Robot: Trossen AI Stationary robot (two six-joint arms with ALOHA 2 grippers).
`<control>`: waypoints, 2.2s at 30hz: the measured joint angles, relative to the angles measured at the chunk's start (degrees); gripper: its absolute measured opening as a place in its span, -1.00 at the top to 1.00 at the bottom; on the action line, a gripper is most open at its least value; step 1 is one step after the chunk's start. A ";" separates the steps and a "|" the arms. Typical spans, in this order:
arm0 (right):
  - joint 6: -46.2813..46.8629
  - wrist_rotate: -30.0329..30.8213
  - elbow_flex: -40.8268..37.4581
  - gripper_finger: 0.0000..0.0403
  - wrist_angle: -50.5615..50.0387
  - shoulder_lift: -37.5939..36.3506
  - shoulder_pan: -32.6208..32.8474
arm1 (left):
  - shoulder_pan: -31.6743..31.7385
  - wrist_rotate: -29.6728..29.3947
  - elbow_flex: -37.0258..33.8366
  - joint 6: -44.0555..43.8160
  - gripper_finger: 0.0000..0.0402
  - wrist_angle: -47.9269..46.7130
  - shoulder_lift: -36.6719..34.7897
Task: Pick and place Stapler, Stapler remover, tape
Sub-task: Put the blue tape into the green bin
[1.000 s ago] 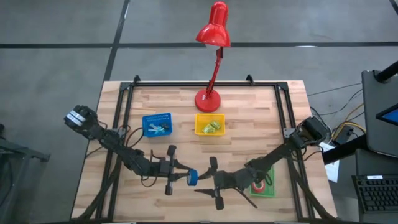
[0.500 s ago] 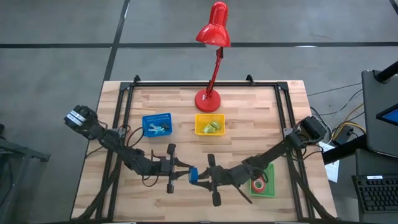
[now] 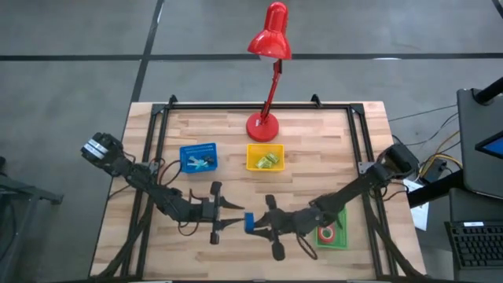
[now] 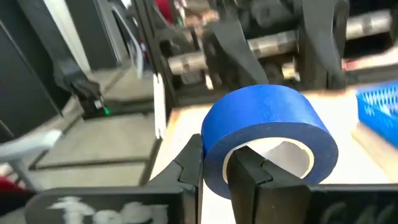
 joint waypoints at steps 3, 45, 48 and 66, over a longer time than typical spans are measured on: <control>3.24 0.00 0.00 0.80 -8.05 -2.74 0.38 | 0.01 -1.40 0.00 -0.38 0.13 0.42 -0.04; 67.01 -21.88 0.02 0.77 -88.68 -10.38 6.09 | -0.02 -1.38 -0.02 -3.61 0.00 1.43 -0.11; 66.62 -23.04 0.02 0.75 -88.44 -9.57 6.09 | -0.02 -1.38 -0.02 -3.67 0.00 1.20 -0.11; 63.09 -25.27 0.01 0.49 -88.04 -8.57 5.83 | -0.02 -1.38 -0.04 -4.01 0.00 0.31 -0.13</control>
